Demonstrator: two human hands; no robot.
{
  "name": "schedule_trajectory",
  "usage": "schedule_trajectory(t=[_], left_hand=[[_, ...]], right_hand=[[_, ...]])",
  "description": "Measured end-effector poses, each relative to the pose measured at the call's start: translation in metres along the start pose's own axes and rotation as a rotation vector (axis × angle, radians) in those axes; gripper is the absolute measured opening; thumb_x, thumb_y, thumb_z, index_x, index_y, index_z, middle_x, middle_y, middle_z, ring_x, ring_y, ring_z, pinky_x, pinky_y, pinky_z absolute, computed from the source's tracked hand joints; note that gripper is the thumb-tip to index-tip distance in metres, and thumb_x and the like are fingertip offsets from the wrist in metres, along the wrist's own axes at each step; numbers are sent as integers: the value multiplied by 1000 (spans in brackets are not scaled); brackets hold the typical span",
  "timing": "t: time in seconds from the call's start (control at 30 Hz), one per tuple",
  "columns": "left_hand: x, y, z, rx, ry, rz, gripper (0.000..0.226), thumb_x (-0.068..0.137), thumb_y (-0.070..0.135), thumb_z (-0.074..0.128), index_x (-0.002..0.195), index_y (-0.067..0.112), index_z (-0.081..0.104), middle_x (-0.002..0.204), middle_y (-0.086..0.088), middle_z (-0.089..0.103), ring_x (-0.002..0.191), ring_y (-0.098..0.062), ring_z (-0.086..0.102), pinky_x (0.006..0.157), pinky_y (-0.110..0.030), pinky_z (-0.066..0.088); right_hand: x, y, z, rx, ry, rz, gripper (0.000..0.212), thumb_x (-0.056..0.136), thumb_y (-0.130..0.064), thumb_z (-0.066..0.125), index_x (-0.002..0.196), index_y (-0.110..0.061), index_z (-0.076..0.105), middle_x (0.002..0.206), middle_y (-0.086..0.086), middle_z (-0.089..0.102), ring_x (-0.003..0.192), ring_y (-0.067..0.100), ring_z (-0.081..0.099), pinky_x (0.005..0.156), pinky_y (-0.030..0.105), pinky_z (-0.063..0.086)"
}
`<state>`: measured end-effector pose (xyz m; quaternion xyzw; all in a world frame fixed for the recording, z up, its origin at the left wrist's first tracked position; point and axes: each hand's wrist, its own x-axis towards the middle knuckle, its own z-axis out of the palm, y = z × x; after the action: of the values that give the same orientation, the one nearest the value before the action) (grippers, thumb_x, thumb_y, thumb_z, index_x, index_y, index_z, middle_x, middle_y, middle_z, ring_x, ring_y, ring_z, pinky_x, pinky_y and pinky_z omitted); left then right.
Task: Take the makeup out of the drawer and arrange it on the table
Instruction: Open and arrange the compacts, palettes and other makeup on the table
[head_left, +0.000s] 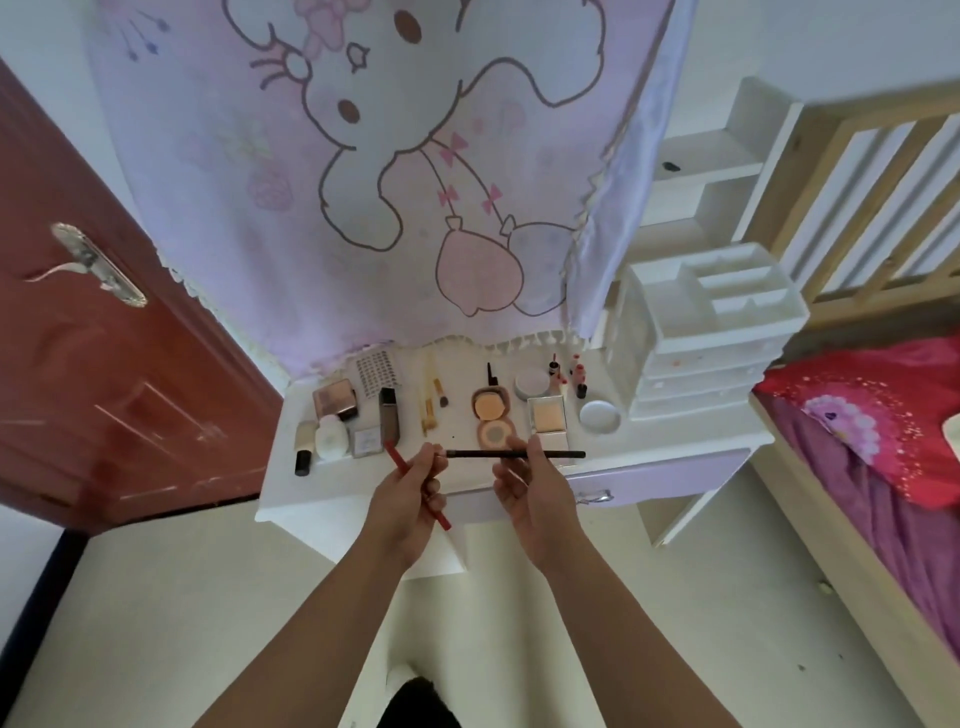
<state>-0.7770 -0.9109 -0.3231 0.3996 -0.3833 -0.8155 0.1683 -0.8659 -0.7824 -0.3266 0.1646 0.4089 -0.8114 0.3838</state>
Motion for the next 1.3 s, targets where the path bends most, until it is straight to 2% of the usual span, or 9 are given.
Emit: schedule_trajectory(t=[0.13,0.3,0.43,0.63,0.77,0.87,1.07,1.17,1.3], left_hand=[[40,9,-11,-40,58,-46,16,94,21,65,99,6,66,77,-2,63,52,-5,42,42,-17,35],[110,39,-21,-108,22,-92,12,94,20,64,102,10,63,78,-1,66,47,-3,45,39,-17,33],[161,82,-23,-97,-39,-94,11,98,16,57,93,8,62,71,0,62,44,-3,45,39,-17,33],[223,121,-31,40,-50,-127,13,90,11,69,81,4,65,70,-7,63,44,-5,41,39,-17,33],[259,125,-38,112,35,-215,17,86,14,74,78,6,63,72,-9,64,36,-5,37,35,-17,32],[281,129,-43,142,89,-283,19,86,20,75,81,9,60,69,-5,64,33,-3,33,36,-16,31],[305,124,-32,260,39,-242,21,83,24,78,77,11,63,68,-1,60,45,-7,37,39,-19,34],[309,110,-23,366,33,-233,18,87,21,75,87,6,67,72,-4,57,48,-9,39,44,-22,36],[311,83,-9,498,45,-266,21,85,16,77,98,1,71,80,-10,65,43,-10,43,43,-22,39]], right_hand=[[19,6,14,26,95,26,33,101,-43,53,98,-14,69,59,-4,42,52,10,39,48,21,32],[52,-2,40,-92,90,30,14,96,-18,61,98,-9,71,63,-2,60,50,6,44,39,14,26],[79,0,67,-288,24,155,23,93,-17,61,113,-10,72,75,0,65,52,5,48,39,14,26],[121,28,105,-746,26,74,42,104,-43,46,103,-13,76,58,-5,27,51,10,20,46,22,16],[139,44,112,-1099,156,-304,33,100,-40,58,90,-18,80,48,-12,38,48,7,36,50,21,30],[147,44,105,-1264,227,-432,24,98,-38,61,91,-24,79,56,-9,52,55,6,47,55,19,36],[165,27,95,-968,352,-281,20,97,-39,60,89,-26,73,69,-14,60,65,8,55,65,24,42],[182,14,85,-1075,322,-251,21,95,-39,65,93,-21,77,85,-3,67,81,15,63,76,31,48],[206,0,66,-1176,320,-191,13,91,-40,68,93,-30,77,84,-1,72,82,16,66,81,34,51]])
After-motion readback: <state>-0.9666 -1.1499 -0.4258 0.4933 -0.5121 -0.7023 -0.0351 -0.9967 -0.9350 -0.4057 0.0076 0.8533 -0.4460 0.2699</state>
